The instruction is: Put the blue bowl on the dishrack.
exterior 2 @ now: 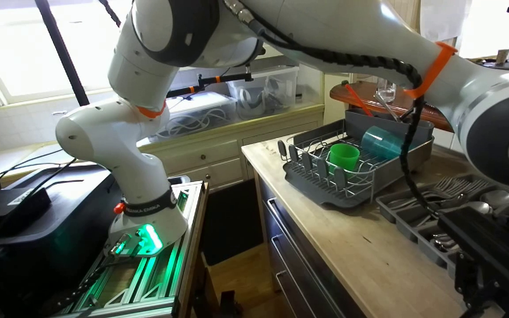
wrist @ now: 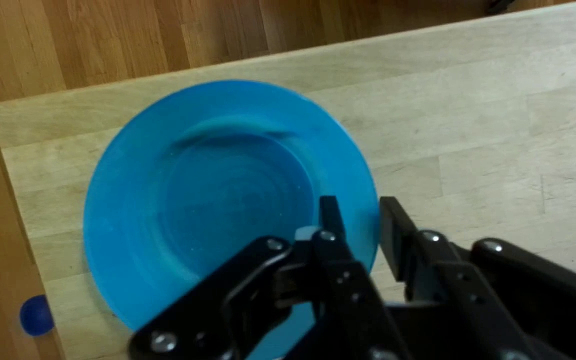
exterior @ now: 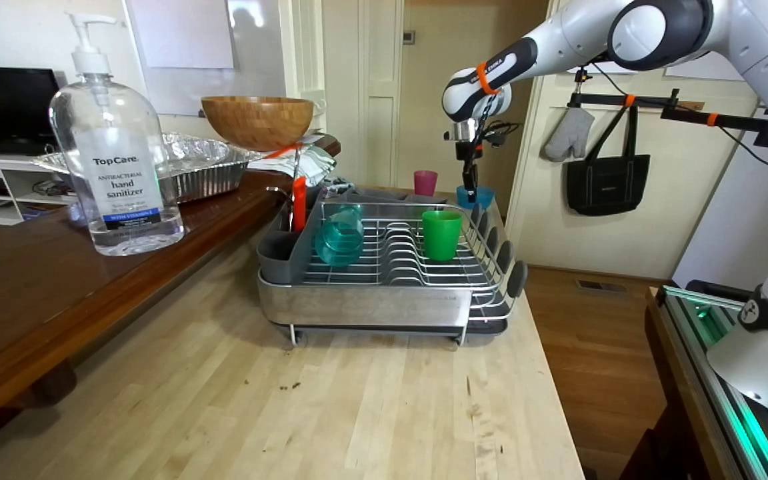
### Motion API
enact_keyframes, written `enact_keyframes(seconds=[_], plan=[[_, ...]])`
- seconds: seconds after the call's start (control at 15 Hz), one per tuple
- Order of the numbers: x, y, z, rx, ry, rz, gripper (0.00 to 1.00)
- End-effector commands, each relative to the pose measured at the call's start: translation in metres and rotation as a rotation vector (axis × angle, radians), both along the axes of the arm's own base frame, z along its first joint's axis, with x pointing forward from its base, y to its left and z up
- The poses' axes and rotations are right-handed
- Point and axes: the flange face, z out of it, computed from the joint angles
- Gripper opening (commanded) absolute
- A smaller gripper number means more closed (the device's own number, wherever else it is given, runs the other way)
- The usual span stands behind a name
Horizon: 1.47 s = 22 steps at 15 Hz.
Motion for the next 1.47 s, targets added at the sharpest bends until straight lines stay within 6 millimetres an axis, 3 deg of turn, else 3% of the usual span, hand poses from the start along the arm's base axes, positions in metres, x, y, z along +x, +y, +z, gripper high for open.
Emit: enact_keyframes(seconds=[0.0,0.2,0.33,0.87,1.07,1.4], plan=[[0.002,-0.005,0.001,-0.027,0.017,-0.04,0.0],[-0.001,-0.006,0.015,-0.066,0.013,-0.075,0.02],[-0.006,0.0,0.04,-0.074,-0.02,-0.073,0.0],[-0.051,0.054,0.2,0.075,-0.283,0.194,0.01],[-0.07,0.082,0.245,0.164,-0.366,0.294,0.01],[-0.079,0.132,0.273,0.376,-0.426,0.441,0.01]])
